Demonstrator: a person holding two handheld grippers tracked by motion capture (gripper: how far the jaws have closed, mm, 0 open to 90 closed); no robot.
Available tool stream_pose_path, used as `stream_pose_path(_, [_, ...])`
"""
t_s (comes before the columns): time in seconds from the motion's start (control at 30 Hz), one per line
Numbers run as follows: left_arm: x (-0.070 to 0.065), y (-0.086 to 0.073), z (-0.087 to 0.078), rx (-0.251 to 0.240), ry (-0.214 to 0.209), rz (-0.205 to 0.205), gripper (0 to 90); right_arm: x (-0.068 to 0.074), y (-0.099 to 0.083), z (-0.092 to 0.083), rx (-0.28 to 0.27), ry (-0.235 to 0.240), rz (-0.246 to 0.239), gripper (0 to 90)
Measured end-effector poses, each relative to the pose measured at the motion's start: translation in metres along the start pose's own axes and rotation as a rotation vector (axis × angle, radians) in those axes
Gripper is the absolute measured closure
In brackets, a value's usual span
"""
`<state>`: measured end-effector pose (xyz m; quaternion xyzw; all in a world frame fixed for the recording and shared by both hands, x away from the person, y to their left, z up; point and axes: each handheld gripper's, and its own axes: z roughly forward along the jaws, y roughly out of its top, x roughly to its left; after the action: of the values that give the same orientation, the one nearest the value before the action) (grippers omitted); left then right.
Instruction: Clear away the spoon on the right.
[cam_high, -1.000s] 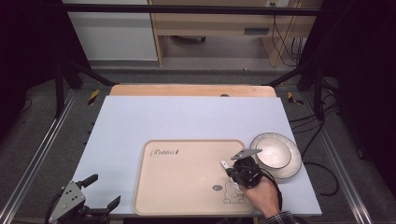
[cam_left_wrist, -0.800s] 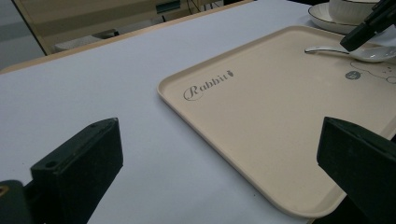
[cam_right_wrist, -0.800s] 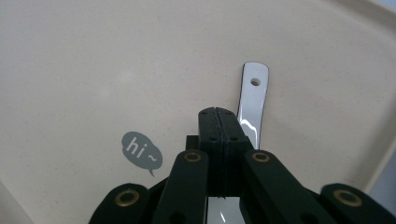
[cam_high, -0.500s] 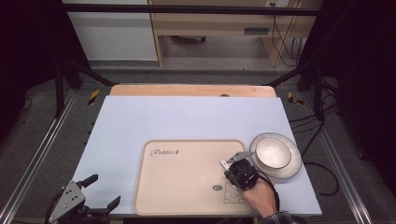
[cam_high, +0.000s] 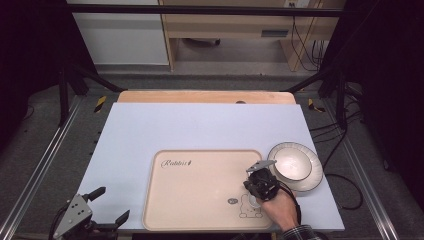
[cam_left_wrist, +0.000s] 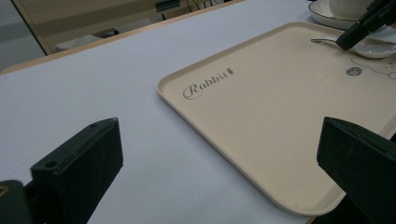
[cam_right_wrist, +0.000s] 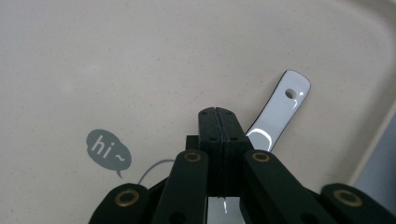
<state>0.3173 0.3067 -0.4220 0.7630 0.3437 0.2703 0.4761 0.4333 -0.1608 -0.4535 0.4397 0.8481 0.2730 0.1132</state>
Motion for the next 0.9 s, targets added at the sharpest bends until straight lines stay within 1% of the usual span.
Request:
stream_pose_path(0.03, [0.0, 0.0, 0.0, 0.0, 0.0, 0.0, 0.0, -0.001, 0.0, 0.0, -0.003, -0.001, -0.009, 90.0])
stream_pose_path(0.07, [0.0, 0.0, 0.0, 0.0, 0.0, 0.0, 0.0, -0.001, 0.0, 0.0, -0.002, -0.003, 0.002, 90.0])
stream_pose_path(0.13, [0.0, 0.0, 0.0, 0.0, 0.0, 0.0, 0.0, -0.001, 0.0, 0.0, -0.001, -0.002, 0.005, 90.0])
stream_pose_path(0.17, [0.0, 0.0, 0.0, 0.001, 0.001, 0.002, 0.0, -0.003, -0.001, 0.001, -0.001, -0.004, -0.019, 89.9])
stream_pose_path(0.23, [0.0, 0.0, 0.0, 0.002, -0.001, 0.003, 0.0, -0.002, -0.001, 0.0, 0.003, -0.003, -0.01, 89.9])
stream_pose_path(0.33, [0.0, 0.0, 0.0, 0.002, -0.001, 0.003, 0.0, -0.002, 0.0, -0.001, -0.011, 0.001, -0.011, 89.8])
stream_pose_path(0.4, [0.0, 0.0, 0.0, 0.002, -0.001, 0.003, 0.0, -0.003, -0.001, -0.002, -0.024, -0.001, -0.023, 88.5])
stream_pose_path(0.47, [0.0, 0.0, 0.0, 0.002, -0.001, 0.003, 0.0, -0.002, -0.001, -0.003, -0.03, 0.005, -0.014, 87.7])
stream_pose_path(0.53, [0.0, 0.0, 0.0, 0.002, 0.0, 0.001, 0.0, -0.003, -0.001, -0.005, -0.049, -0.004, -0.026, 84.6])
stream_pose_path(0.63, [0.0, 0.0, 0.0, 0.001, -0.001, -0.002, 0.0, -0.003, -0.001, -0.009, -0.06, -0.005, -0.015, 80.6])
stream_pose_path(0.67, [0.0, 0.0, 0.0, 0.0, -0.001, -0.003, 0.0, -0.004, -0.001, -0.01, -0.065, -0.006, -0.025, 79.2])
stream_pose_path(0.7, [0.0, 0.0, 0.0, 0.0, -0.001, -0.003, 0.0, -0.003, -0.001, -0.012, -0.073, -0.009, -0.017, 77.7])
stream_pose_path(0.73, [0.0, 0.0, 0.0, 0.001, -0.001, -0.002, 0.0, -0.004, -0.001, -0.013, -0.08, -0.007, -0.023, 76.2])
stream_pose_path(0.77, [0.0, 0.0, 0.0, 0.001, -0.001, -0.001, 0.0, -0.003, -0.001, -0.014, -0.084, -0.008, -0.017, 74.2])
stream_pose_path(0.8, [0.0, 0.0, 0.0, 0.001, -0.001, -0.001, 0.0, -0.003, -0.001, -0.014, -0.084, -0.008, -0.017, 74.2])
stream_pose_path(0.83, [0.0, 0.0, 0.0, 0.002, -0.001, 0.0, 0.0, -0.004, -0.001, -0.015, -0.089, -0.006, -0.024, 72.5])
stream_pose_path(0.87, [0.0, 0.0, 0.0, 0.002, 0.0, 0.0, 0.0, -0.003, -0.001, -0.017, -0.096, -0.013, -0.022, 68.2])
stream_pose_path(0.9, [0.0, 0.0, 0.0, 0.002, 0.0, 0.001, 0.0, -0.003, -0.001, -0.017, -0.099, -0.014, -0.023, 66.5])
